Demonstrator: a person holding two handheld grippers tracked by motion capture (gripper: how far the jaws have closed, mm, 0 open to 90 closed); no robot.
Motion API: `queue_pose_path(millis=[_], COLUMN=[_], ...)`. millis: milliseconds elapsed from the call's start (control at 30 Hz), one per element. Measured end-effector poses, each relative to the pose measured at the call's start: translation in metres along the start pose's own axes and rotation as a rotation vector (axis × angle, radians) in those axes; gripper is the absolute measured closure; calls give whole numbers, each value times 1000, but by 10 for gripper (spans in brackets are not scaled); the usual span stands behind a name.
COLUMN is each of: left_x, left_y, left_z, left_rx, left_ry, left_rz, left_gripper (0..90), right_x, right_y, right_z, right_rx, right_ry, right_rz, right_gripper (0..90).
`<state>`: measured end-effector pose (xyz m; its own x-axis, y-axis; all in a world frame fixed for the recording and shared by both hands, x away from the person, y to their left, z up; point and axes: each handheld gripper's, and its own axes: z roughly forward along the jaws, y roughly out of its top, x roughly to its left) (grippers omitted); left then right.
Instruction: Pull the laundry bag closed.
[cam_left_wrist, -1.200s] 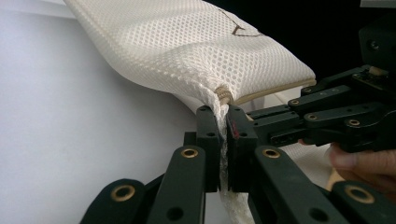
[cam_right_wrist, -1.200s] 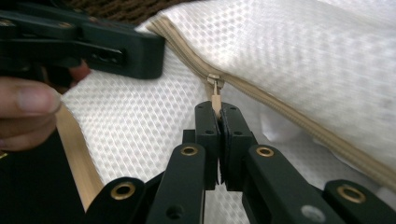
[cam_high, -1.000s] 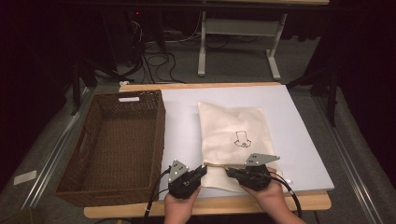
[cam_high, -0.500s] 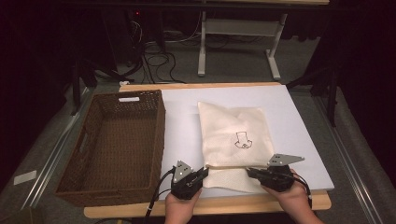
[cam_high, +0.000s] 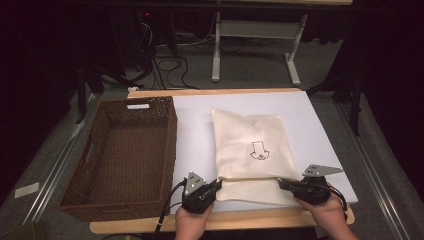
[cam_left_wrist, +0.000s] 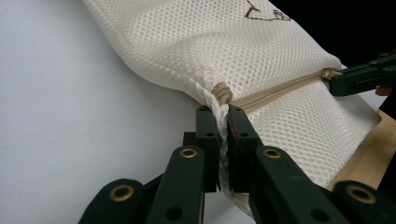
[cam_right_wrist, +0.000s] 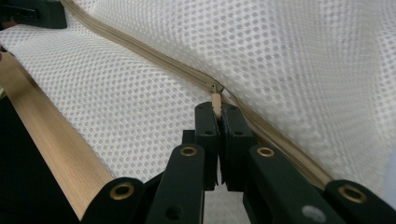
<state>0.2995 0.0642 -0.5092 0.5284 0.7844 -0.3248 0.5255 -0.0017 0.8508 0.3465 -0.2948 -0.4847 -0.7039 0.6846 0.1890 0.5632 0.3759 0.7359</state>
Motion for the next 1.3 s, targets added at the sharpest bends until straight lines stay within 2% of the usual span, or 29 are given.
queue_pose_path(millis=[400,467,667,733,767,900,1067,1100,1200,1267,1300], left_x=[0,2,5,4,3,5,3,2,1,0,-1], left_y=[1,1,0,0,0,-1,-3,-4,-4,-2,0], left_z=[0,0,-3,-3,-2,-2,1,2,3,0,-2], left_rx=[12,18,31,43,57,77,121,137,150,145,130], left_ry=[12,12,47,41,49,46,72,93,109,119,137], left_rz=[4,2,-3,-3,8,2,25,49,76,93,101], left_gripper=[858,858,860,860,860,858,846,843,830,768,705], right_x=[-16,-20,-37,-41,-42,-40,-40,-40,-37,-36,-34], right_y=[-12,-15,-26,-29,-31,-30,-31,-31,-31,-31,-29], right_z=[-17,-21,-36,-40,-40,-41,-39,-38,-35,-36,-38], right_rx=[-5,-1,-8,-9,-8,-7,-3,7,19,3,-26], right_ry=[-41,-52,-83,-71,-71,-77,-81,-85,-85,-86,-88], right_rz=[25,36,82,88,82,76,79,70,56,47,39], right_gripper=[883,883,884,883,883,883,878,878,869,830,765])
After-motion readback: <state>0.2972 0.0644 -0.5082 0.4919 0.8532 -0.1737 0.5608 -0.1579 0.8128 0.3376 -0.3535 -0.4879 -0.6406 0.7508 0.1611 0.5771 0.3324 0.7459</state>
